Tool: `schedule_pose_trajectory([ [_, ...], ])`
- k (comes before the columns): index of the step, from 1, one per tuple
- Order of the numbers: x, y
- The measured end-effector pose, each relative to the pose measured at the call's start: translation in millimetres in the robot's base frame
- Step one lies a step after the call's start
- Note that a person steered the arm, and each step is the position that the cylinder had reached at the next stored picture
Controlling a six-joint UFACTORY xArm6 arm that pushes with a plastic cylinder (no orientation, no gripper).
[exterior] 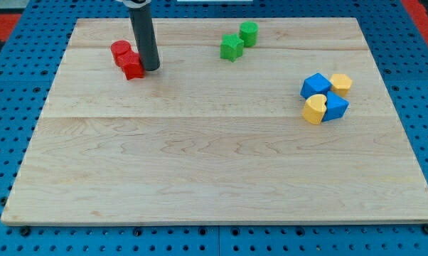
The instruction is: Push the red blocks towards the top left of the board
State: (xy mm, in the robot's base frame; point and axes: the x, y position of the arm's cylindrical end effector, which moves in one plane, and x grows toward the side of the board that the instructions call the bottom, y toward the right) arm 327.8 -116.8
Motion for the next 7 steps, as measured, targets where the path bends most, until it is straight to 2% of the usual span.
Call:
schedule_pose_trajectory([
  [1, 0, -7],
  [3, 47, -21],
  [5, 45, -25],
  [7, 19, -33],
])
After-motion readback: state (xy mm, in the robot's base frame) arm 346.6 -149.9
